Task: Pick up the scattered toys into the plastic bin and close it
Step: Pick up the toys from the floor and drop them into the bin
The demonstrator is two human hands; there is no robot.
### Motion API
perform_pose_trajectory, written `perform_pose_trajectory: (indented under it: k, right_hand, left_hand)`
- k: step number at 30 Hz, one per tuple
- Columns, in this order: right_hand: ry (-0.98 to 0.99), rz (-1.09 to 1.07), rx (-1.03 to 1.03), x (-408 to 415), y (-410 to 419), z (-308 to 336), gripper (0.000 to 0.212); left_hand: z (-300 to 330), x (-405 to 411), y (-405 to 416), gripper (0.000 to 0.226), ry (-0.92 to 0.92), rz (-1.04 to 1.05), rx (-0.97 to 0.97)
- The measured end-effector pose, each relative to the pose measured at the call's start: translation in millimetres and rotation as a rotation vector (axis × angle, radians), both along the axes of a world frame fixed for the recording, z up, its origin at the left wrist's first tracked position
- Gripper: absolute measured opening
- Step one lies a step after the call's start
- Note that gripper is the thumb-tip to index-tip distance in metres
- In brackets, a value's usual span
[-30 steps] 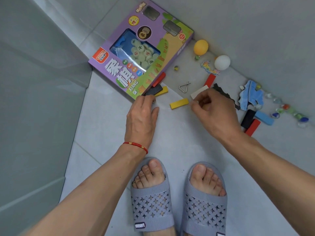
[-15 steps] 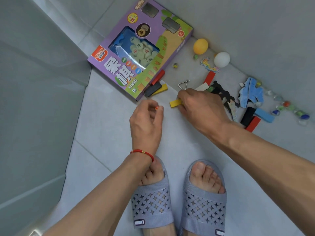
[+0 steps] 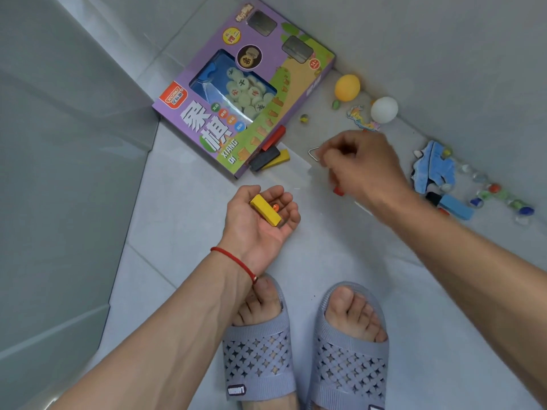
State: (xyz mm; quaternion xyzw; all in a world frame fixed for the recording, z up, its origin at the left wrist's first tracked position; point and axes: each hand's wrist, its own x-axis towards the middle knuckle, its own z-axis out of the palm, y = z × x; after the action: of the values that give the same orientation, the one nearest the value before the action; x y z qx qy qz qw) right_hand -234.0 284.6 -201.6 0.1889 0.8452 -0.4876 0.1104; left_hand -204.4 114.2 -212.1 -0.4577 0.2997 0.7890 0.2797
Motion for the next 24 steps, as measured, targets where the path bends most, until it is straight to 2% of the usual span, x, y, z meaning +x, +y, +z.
perform_pose_trajectory:
  k: [2, 4, 9, 13, 17, 19, 20, 24]
  right_hand:
    - [0.074, 0.117, 0.205, -16, 16, -1, 0.019]
    - [0.194, 0.345, 0.446, -26, 25, -3, 0.022]
    - [0.142, 0.82, 0.899, -35, 16, -6, 0.036]
    - [0.109, 0.901, 0.961, -41, 9, -4, 0.02]
    - [0.022, 0.934, 0.985, -52, 2, 4, 0.023]
    - [0.023, 0.878, 0.87, -49, 3, 12, 0.028]
    - [-0.009, 0.78, 0.702, -43, 6, 19, 0.03]
    - [-0.268, 0.106, -0.447, 17, 18, 64, 0.024]
  left_hand:
    - [-1, -1, -2, 0.038, 0.012, -0.038, -0.021]
    - [-2, 0, -2, 0.038, 0.028, -0.076, -0.056]
    - [0, 0, -4, 0.039, 0.055, -0.093, -0.091]
    - [3, 3, -8, 0.038, 0.059, -0.105, -0.109]
    - [14, 8, -10, 0.037, 0.051, -0.108, -0.114]
    - [25, 13, -10, 0.034, 0.062, -0.103, -0.126]
    - [31, 15, -11, 0.032, 0.073, -0.1, -0.146]
    - [67, 35, -25, 0.023, 0.12, -0.066, -0.195]
